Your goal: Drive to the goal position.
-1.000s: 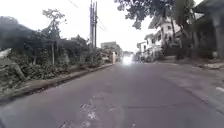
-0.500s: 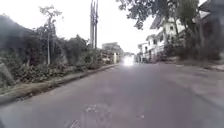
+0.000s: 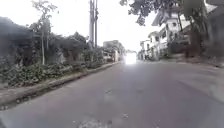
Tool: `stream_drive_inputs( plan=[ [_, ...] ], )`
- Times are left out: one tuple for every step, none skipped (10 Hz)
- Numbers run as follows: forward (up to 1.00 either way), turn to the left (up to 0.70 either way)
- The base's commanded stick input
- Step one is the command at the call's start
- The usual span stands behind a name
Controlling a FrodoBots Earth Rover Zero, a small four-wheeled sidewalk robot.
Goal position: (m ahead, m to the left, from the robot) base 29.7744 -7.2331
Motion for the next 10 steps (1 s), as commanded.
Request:
stream_drive_inputs(
  plan=[
    [1.0, 0.03],
    [1.0, 0.03],
    [1.0, 0.03],
    [1.0, 0.03],
    [1.0, 0.03],
    [1.0, 0.03],
    [1.0, 0.03],
    [1.0, 0.03],
    [1.0, 0.03],
    [1.0, 0.03]
  ],
)
